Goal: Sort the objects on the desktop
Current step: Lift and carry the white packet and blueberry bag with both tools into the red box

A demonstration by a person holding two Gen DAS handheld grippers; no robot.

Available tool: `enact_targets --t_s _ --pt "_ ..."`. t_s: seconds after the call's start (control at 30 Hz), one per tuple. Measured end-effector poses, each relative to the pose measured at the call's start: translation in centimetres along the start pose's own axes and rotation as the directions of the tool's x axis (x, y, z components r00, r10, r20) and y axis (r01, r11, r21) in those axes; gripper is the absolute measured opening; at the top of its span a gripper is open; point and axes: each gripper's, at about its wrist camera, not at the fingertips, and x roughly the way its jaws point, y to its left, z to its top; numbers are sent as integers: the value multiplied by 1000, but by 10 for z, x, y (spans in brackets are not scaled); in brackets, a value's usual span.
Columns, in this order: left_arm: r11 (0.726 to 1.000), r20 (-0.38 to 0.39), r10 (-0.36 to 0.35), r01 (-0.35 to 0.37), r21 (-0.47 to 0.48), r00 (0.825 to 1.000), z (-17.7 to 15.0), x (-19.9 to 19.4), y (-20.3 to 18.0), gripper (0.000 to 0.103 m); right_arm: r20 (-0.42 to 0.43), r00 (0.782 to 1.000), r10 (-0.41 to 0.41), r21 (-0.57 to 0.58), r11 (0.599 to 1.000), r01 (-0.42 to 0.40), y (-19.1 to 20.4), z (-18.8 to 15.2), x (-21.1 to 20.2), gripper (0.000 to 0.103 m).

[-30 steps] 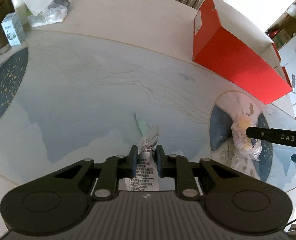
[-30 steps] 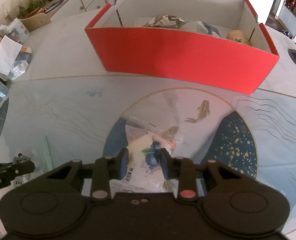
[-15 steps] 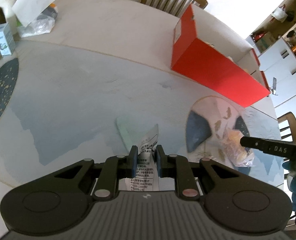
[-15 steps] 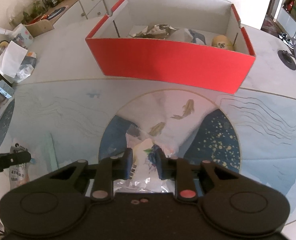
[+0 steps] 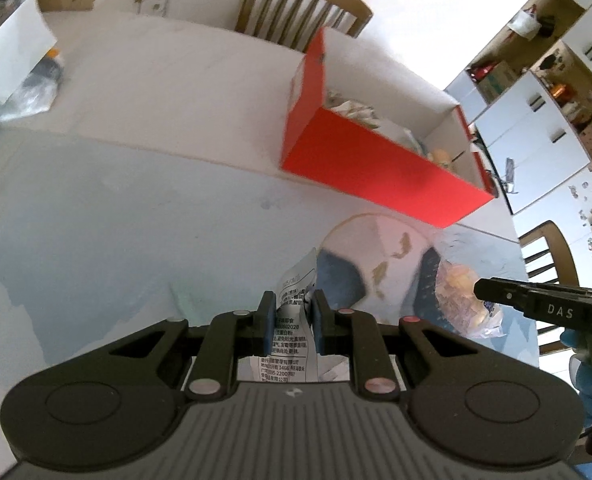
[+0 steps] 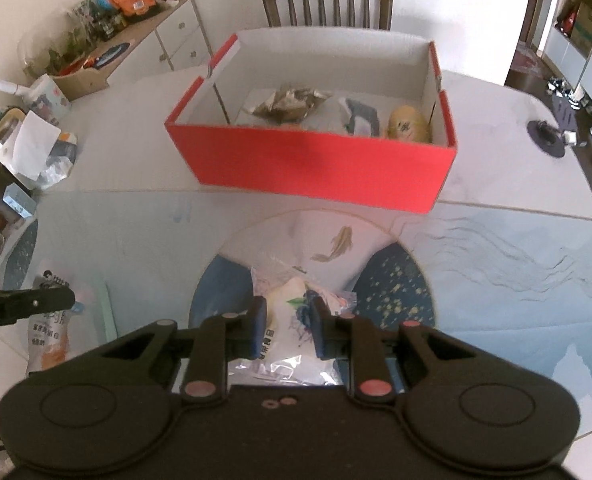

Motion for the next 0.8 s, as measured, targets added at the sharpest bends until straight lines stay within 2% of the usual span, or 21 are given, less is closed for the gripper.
enact_targets --t_s 0.4,0.8 --pt "995 38 -59 56 79 998 45 1 -50 17 70 997 -10 -25 1000 11 -15 30 -34 22" --pt "987 80 -75 63 145 994 96 9 -104 17 141 990 -14 -55 998 22 -35 73 -54 21"
